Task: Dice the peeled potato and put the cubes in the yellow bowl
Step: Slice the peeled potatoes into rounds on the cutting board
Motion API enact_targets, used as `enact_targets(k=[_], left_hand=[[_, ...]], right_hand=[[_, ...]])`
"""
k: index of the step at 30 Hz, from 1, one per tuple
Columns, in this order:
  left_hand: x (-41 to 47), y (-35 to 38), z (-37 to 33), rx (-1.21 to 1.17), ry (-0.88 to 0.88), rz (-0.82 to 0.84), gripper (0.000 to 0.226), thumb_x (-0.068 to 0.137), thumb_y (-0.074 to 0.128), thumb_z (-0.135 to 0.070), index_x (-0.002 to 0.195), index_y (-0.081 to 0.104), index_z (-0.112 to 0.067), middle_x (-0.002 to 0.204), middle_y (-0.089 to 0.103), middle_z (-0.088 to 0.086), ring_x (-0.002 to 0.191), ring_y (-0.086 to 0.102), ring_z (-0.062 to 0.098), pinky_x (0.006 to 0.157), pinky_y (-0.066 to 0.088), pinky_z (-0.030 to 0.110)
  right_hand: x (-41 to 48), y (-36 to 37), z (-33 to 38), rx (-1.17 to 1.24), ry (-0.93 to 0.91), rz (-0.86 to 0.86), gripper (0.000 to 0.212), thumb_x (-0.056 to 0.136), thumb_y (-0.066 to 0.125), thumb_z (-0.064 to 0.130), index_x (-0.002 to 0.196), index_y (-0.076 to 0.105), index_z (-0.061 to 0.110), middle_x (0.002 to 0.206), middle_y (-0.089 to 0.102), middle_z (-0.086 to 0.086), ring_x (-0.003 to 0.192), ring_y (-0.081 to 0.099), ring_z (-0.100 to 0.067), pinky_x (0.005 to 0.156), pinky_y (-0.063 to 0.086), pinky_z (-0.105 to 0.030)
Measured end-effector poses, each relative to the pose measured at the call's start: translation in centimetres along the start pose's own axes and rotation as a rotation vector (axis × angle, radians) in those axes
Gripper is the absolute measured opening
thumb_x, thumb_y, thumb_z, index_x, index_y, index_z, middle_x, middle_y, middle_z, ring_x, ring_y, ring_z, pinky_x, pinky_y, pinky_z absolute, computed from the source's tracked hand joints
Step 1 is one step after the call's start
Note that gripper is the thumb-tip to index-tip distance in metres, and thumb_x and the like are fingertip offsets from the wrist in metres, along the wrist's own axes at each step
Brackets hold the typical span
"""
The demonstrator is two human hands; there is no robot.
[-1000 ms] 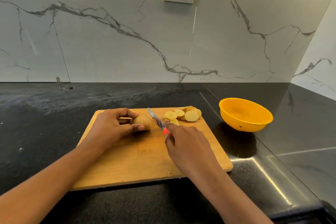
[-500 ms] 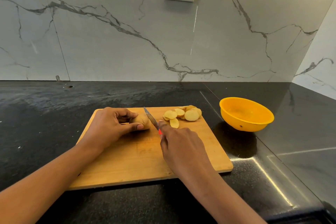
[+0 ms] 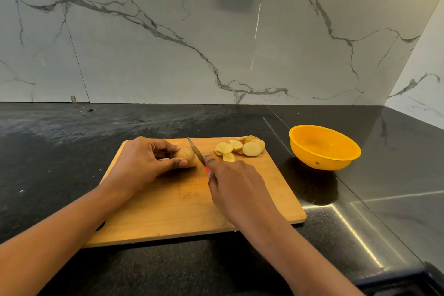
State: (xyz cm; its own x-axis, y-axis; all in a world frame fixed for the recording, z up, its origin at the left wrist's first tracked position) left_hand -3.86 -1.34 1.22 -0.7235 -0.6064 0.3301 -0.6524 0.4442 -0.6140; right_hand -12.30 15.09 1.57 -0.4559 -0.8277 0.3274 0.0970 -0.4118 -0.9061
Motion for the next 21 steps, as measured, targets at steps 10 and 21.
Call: enact_targets(k=[10,21], left_hand=[[0.2,0.0,0.3,0.012,-0.003,-0.007,0.052,0.052,0.073,-0.047,0.099,0.072,-0.026,0.083,0.065,-0.020,0.083,0.060,-0.007,0.068,0.041,0.005],[-0.1,0.1,0.0,0.040,0.024,-0.031,0.051,0.057,0.076,-0.043,0.103,0.072,-0.021,0.080,0.063,-0.021,0.079,0.059,-0.009,0.063,0.042,0.001]], right_hand=[[-0.3,0.4,-0.3,0.049,0.021,-0.017,0.047,0.103,0.036,0.031,0.149,0.027,0.032,0.110,0.063,0.003,0.089,0.053,-0.011,0.070,0.042,-0.026],[1.0,0.4,1.9,-0.117,0.016,0.096,0.044,0.101,0.041,0.016,0.145,0.034,0.016,0.111,0.059,-0.006,0.084,0.049,-0.016,0.057,0.031,-0.027]])
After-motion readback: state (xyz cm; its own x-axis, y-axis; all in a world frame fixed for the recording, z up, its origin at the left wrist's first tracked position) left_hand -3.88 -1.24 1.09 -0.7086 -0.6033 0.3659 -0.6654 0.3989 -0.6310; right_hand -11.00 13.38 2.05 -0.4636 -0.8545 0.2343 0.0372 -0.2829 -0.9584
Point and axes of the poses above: each hand's wrist, its own x-axis towards the middle knuckle, its own y-axis out of the palm, z = x × y, the point moved 2 cm from there along x, towards the middle knuckle
